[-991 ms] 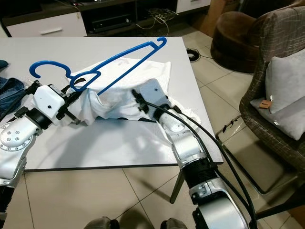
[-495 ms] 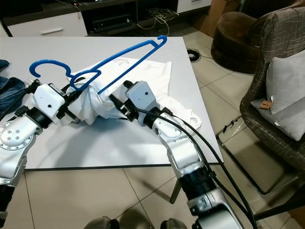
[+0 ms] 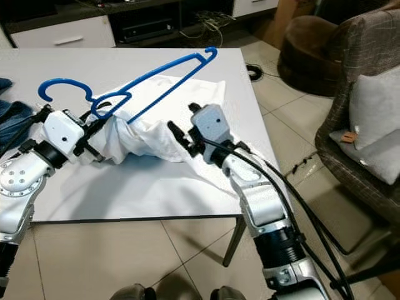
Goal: Hang hanger
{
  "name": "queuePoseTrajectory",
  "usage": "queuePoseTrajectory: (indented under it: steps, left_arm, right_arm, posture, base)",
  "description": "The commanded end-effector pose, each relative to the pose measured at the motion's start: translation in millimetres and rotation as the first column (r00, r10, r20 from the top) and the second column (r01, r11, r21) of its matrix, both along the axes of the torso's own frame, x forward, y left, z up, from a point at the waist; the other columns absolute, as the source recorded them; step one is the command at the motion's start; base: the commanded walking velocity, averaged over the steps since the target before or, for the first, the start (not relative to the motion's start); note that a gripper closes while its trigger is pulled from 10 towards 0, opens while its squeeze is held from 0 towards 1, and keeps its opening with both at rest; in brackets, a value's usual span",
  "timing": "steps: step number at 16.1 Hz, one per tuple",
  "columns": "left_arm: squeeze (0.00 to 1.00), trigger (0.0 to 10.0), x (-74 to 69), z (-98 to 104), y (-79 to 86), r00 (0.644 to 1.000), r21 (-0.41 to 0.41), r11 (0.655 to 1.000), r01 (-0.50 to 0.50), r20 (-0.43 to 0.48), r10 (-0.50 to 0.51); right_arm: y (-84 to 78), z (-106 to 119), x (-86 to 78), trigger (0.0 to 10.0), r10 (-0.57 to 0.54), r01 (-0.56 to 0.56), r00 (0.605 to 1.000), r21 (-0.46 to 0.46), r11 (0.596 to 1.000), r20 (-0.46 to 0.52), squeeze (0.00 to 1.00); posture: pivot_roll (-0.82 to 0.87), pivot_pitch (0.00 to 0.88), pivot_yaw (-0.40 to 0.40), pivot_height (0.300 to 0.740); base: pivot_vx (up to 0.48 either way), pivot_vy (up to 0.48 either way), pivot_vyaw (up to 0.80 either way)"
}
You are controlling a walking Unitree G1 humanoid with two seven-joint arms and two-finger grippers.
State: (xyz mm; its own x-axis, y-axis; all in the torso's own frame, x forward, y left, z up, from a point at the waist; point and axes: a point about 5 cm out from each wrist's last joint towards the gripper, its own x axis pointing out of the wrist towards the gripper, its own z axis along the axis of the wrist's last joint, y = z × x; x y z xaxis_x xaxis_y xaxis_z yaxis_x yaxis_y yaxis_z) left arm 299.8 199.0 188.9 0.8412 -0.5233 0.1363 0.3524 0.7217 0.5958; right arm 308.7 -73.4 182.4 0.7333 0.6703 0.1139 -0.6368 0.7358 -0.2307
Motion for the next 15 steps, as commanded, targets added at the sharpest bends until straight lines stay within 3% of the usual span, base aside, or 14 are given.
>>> queuePoseTrajectory:
  steps: [1,3,4,15]
  left_arm:
    - [0.0,0.0,1.3,0.1,2.2,1.0,0.02,1.0,-0.003,-0.002,0.003]
    - [0.0,0.0,2.0,0.0,2.6,1.0,0.032,0.999,0.004,-0.006,-0.004]
    - [0.0,0.0,3.1,4.3,2.9,1.0,0.04,0.999,0.009,0.0,-0.009]
    - [0.0,0.0,3.3,2.0,-0.7,1.0,0.037,0.999,0.019,-0.002,-0.019]
  right_arm:
    - [8.8,-0.9,-6.5,10.0,0.043,-0.043,0.999,0.012,0.999,-0.009,0.23]
    - [16.0,-0.8,-10.6,10.0,0.068,-0.068,0.998,0.029,0.997,-0.012,0.22]
    - [20.1,-2.7,-15.3,10.0,0.088,-0.086,0.996,0.05,0.995,-0.027,0.13]
    - [20.0,-8.8,-23.8,10.0,0.152,-0.147,0.985,0.06,0.987,-0.086,0.13]
  posture:
    - [-0.03,0.039,0.049,0.74]
    - [0.0,0.041,0.062,0.74]
    - [0.02,0.046,0.057,0.74]
    - [0.01,0.047,0.047,0.74]
  base:
    - [0.0,0.0,0.0]
    - [0.0,0.0,0.0]
    - [0.0,0.0,0.0]
    - [0.0,0.0,0.0]
